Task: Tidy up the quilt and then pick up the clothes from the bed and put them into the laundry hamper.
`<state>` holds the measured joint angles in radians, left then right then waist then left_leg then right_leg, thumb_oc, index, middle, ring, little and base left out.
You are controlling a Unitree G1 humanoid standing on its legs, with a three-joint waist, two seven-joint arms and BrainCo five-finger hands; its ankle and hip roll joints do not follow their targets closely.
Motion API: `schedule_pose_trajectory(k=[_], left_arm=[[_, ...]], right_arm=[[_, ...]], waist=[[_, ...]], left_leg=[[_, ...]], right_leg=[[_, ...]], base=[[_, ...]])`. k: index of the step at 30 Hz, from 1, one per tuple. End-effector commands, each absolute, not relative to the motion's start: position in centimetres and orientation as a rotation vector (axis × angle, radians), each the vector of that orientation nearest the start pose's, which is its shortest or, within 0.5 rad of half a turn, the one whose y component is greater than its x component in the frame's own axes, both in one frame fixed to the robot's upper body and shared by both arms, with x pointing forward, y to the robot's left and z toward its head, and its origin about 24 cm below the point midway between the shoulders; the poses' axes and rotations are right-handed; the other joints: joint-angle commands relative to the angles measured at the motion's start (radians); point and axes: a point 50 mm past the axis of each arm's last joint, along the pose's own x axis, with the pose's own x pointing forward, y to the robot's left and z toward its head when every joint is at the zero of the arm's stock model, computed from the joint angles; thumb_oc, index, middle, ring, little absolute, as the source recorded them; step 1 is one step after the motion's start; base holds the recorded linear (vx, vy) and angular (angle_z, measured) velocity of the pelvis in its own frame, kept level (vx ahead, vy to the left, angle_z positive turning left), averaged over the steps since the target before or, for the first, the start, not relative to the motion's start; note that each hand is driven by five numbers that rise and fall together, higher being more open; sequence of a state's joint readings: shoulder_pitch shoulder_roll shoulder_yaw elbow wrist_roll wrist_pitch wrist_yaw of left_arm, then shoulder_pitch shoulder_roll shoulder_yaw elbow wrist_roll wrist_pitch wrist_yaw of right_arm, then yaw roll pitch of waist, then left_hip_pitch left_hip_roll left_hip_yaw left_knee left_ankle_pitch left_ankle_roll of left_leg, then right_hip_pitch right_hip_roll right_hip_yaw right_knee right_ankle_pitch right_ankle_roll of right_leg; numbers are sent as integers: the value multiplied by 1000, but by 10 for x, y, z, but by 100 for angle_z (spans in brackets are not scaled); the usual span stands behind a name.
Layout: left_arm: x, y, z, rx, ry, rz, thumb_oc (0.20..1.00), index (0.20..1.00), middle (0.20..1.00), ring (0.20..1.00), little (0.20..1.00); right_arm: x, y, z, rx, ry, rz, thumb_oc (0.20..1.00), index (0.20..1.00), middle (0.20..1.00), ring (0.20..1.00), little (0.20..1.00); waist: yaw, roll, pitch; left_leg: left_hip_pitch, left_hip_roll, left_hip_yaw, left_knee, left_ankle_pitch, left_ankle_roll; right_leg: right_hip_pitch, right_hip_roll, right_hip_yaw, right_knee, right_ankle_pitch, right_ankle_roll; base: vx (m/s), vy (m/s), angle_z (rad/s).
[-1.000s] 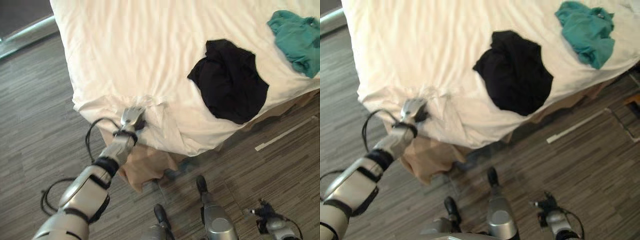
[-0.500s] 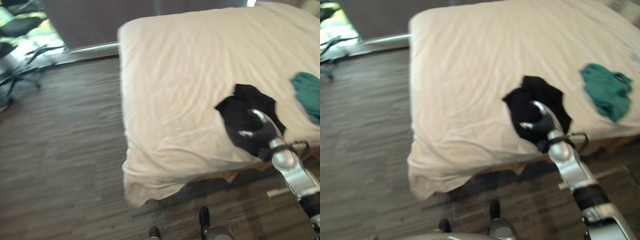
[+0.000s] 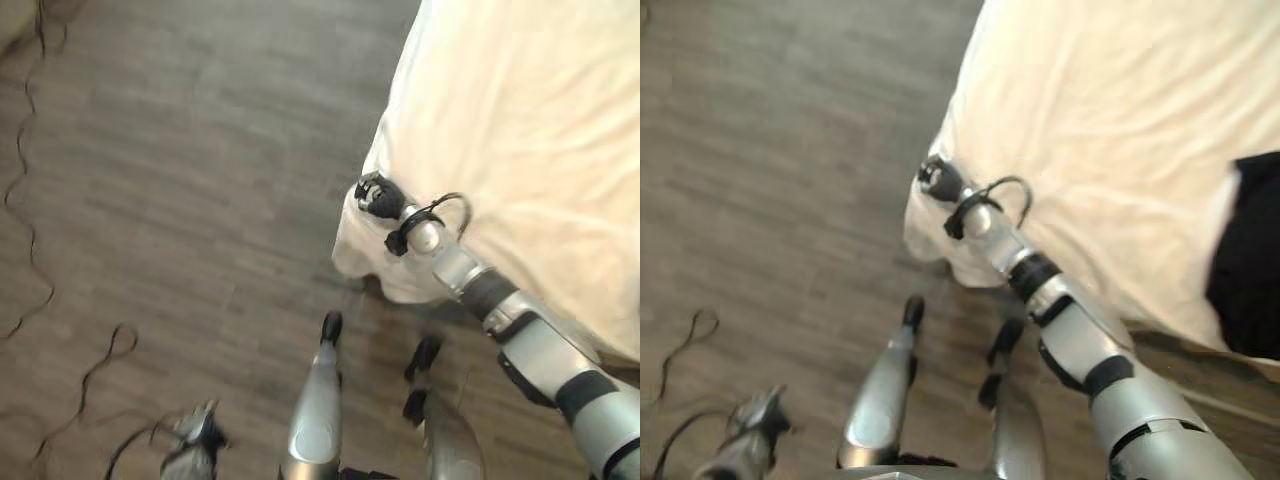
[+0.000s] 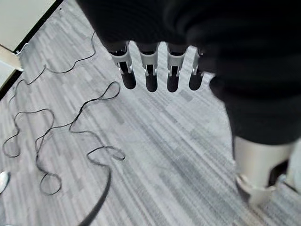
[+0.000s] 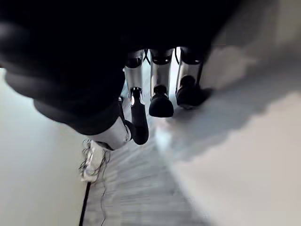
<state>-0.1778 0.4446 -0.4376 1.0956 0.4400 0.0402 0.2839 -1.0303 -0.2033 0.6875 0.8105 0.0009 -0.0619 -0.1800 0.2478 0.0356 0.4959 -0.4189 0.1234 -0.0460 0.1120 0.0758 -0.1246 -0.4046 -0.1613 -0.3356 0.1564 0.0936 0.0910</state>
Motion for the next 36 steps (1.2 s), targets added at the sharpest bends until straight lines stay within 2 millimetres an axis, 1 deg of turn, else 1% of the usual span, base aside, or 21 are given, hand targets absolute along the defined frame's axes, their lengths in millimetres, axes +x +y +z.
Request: schedule_pose_trajectory(k=[1, 2, 3, 6, 8, 9, 10, 11, 14, 18, 22, 23, 24, 25, 27, 28, 29, 31, 34, 35, 36], left_arm=[[203, 276, -94, 1191, 713, -50, 1000, 1000, 1000, 1000, 1000], [203, 276, -94, 1191, 713, -50, 1000, 1000, 1000, 1000, 1000], [220, 257, -87, 1129, 626, -57, 1000, 1000, 1000, 1000, 1000], [219, 241, -90, 1072, 601, -90, 1000, 1000, 1000, 1000, 1000], [204, 248, -98, 1053, 669, -92, 1000, 1000, 1000, 1000, 1000], [204, 248, -98, 1053, 670, -92, 1000, 1000, 1000, 1000, 1000], [185, 262, -107, 1078, 772, -106, 1000, 1000, 1000, 1000, 1000], [176, 269, -110, 1096, 814, -118, 1000, 1000, 1000, 1000, 1000], [147, 280, -123, 1095, 953, -159, 1000, 1000, 1000, 1000, 1000], [133, 271, -133, 1015, 1014, -179, 1000, 1000, 1000, 1000, 1000], [146, 260, -131, 991, 953, -177, 1000, 1000, 1000, 1000, 1000], [147, 261, -130, 990, 952, -176, 1000, 1000, 1000, 1000, 1000], [157, 259, -125, 1023, 910, -198, 1000, 1000, 1000, 1000, 1000], [157, 259, -125, 1036, 911, -204, 1000, 1000, 1000, 1000, 1000], [161, 256, -125, 1053, 899, -226, 1000, 1000, 1000, 1000, 1000], [176, 247, -122, 1089, 860, -247, 1000, 1000, 1000, 1000, 1000], [182, 245, -120, 1085, 850, -236, 1000, 1000, 1000, 1000, 1000], [196, 241, -114, 1090, 805, -217, 1000, 1000, 1000, 1000, 1000], [210, 233, -106, 1056, 732, -198, 1000, 1000, 1000, 1000, 1000], [210, 233, -106, 1057, 732, -197, 1000, 1000, 1000, 1000, 1000], [208, 235, -106, 1039, 740, -192, 1000, 1000, 1000, 1000, 1000]], right_arm=[[387, -92, 79, -993, 16, 259, 200, 200, 200, 200, 200], [387, -92, 79, -993, 15, 259, 200, 200, 200, 200, 200], [370, -129, 29, -997, 247, 196, 200, 200, 200, 200, 200], [316, -158, -40, -896, 491, 237, 200, 200, 200, 200, 200], [277, -175, -64, -808, 532, 301, 200, 200, 200, 200, 200], [277, -175, -64, -808, 532, 301, 200, 200, 200, 200, 200], [251, -185, -59, -686, 480, 364, 200, 200, 200, 200, 200], [244, -193, -48, -619, 437, 376, 200, 200, 200, 200, 200], [235, -206, 13, -366, 181, 364, 200, 200, 200, 200, 200], [238, -212, 56, -69, -48, 220, 200, 200, 200, 200, 200], [265, -203, 74, -22, -133, 174, 200, 200, 200, 200, 200], [266, -203, 75, -22, -136, 174, 200, 200, 200, 200, 200], [280, -197, 77, -65, -133, 161, 200, 200, 200, 200, 200], [285, -194, 77, -73, -128, 161, 200, 200, 200, 200, 200], [289, -193, 74, -79, -116, 145, 200, 200, 200, 200, 200], [303, -193, 70, -128, -87, 96, 200, 200, 200, 200, 200], [311, -196, 68, -183, -64, 67, 200, 200, 200, 200, 200], [314, -217, 54, -310, 21, -27, 200, 200, 200, 200, 200], [298, -255, 17, -300, 203, -216, 200, 200, 200, 200, 200], [298, -255, 17, -299, 202, -217, 200, 200, 200, 200, 200], [262, -283, -22, -275, 387, -322, 200, 200, 200, 200, 200]], waist=[[-21, 16, 8], [-21, 16, 7], [-37, 11, 6], [-67, -7, -5], [-110, -39, -38], [-110, -38, -39], [-158, -76, -85], [-180, -90, -109], [-239, -110, -186], [-287, -99, -253], [-289, -76, -209], [-286, -78, -211], [-277, -69, -175], [-273, -72, -164], [-269, -73, -156], [-263, -62, -115], [-259, -55, -105], [-269, -44, -93], [-288, -37, -97], [-288, -38, -99], [-309, -39, -115]], left_leg=[[-35, -9, 3, 131, -69, -29], [-36, -9, 3, 131, -69, -29], [-25, -19, 8, 155, -92, -15], [41, -24, 21, 140, -122, -5], [115, -19, 42, 105, -126, 2], [116, -19, 42, 103, -125, 2], [204, -16, 68, 68, -142, 4], [242, -16, 80, 45, -144, 5], [347, -18, 122, -34, -138, 11], [422, -34, 165, -108, -131, 19], [413, -28, 228, -93, -135, 32], [408, -28, 233, -89, -138, 32], [370, -13, 278, -38, -155, 35], [356, -19, 294, -15, -162, 38], [332, -25, 297, 13, -164, 40], [262, -22, 294, 66, -164, 39], [228, -11, 300, 94, -170, 33], [190, 2, 298, 123, -168, 29], [195, 8, 305, 106, -161, 24], [194, 6, 305, 100, -155, 25], [229, 5, 318, 62, -159, 20]], right_leg=[[-30, -110, 63, 196, -179, 89], [-30, -110, 63, 196, -179, 89], [-23, -109, 75, 204, -187, 85], [39, -108, 79, 160, -181, 88], [111, -104, 82, 109, -160, 94], [112, -104, 81, 107, -159, 94], [192, -96, 86, 44, -148, 103], [227, -90, 88, 14, -141, 107], [299, -76, 109, -58, -114, 121], [326, -78, 140, -94, -91, 133], [223, -82, 150, -13, -66, 141], [212, -82, 156, -3, -70, 140], [145, -104, 65, 108, -80, 146], [140, -112, 29, 109, -85, 139], [142, -111, 23, 90, -96, 129], [105, -100, 48, 82, -105, 98], [82, -97, 54, 92, -111, 95], [61, -92, 55, 84, -112, 85], [63, -79, 57, 61, -106, 85], [61, -80, 57, 55, -100, 84], [85, -65, 69, 12, -100, 89]], base=[[-112, 35, 20], [-62, 82, 26], [-45, 98, 23], [29, 118, -6], [145, 94, -20], [284, 98, -37], [300, 96, -41], [394, 136, -50], [263, 111, -54], [149, 113, -48], [-84, 95, -32], [-207, 23, -103], [-165, 21, -100], [-178, 1, -62], [-89, -16, -34], [-178, -9, -25], [-205, -30, -21], [-57, -43, -17], [25, -21, 6], [103, 0, -16], [72, 6, -22]])
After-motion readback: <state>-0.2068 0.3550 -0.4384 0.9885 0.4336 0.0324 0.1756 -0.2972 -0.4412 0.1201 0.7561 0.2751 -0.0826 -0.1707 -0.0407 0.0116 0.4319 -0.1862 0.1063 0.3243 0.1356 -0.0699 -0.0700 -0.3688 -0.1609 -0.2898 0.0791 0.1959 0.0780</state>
